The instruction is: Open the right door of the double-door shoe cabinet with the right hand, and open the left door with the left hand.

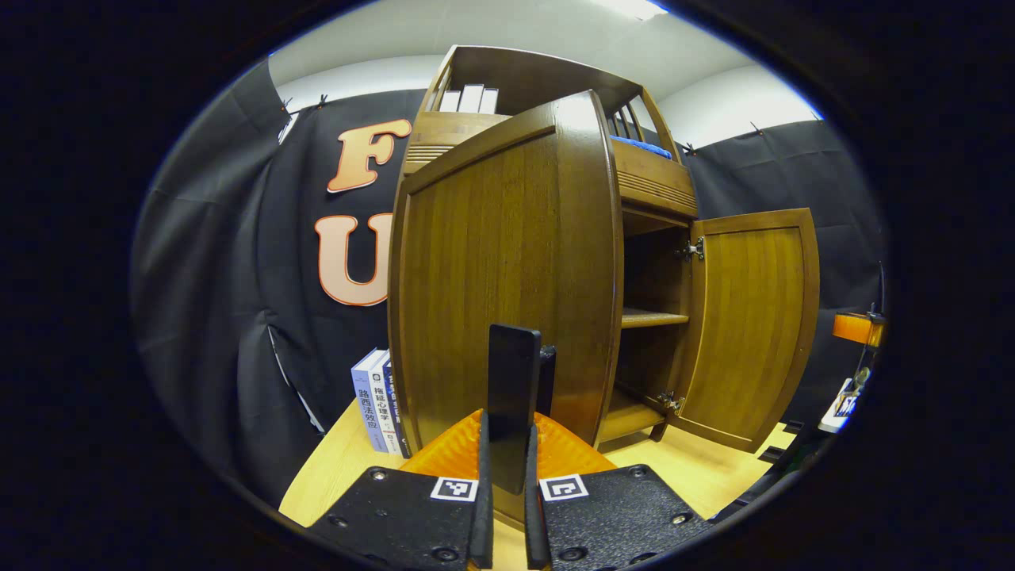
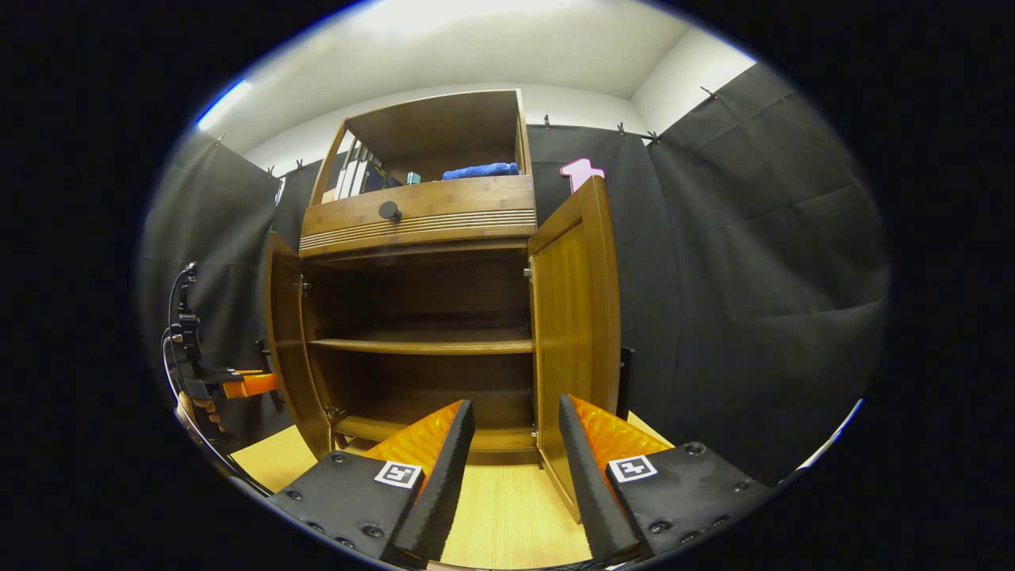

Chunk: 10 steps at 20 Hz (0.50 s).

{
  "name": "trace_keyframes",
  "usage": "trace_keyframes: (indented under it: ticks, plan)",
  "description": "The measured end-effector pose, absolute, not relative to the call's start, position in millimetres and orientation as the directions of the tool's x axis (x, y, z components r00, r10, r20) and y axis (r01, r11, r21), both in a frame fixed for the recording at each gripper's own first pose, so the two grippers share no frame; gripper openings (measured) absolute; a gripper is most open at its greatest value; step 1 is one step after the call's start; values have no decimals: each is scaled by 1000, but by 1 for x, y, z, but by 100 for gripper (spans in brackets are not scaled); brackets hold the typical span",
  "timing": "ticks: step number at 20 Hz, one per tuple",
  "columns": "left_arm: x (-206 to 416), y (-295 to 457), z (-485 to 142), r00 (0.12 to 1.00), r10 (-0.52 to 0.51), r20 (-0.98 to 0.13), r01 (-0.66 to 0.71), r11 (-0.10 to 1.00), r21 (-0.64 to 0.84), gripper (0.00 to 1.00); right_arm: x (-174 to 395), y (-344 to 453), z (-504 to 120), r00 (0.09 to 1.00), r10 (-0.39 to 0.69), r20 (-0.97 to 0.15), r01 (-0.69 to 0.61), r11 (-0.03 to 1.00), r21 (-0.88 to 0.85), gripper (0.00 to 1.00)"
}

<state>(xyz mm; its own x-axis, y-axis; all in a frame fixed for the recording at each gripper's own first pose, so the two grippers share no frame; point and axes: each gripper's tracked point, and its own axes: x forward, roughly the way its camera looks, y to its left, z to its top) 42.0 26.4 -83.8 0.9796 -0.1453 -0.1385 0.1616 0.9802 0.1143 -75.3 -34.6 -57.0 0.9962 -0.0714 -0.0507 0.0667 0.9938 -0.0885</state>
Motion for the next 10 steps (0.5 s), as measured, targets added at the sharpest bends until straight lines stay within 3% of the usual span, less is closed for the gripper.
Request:
trace_keyframes:
  ticks: [10]
  plan:
    - [21,83,-74,991,-61,-116,80,983,166,7,-67,-13,-60,997,-49,-56,44,995,-88,72]
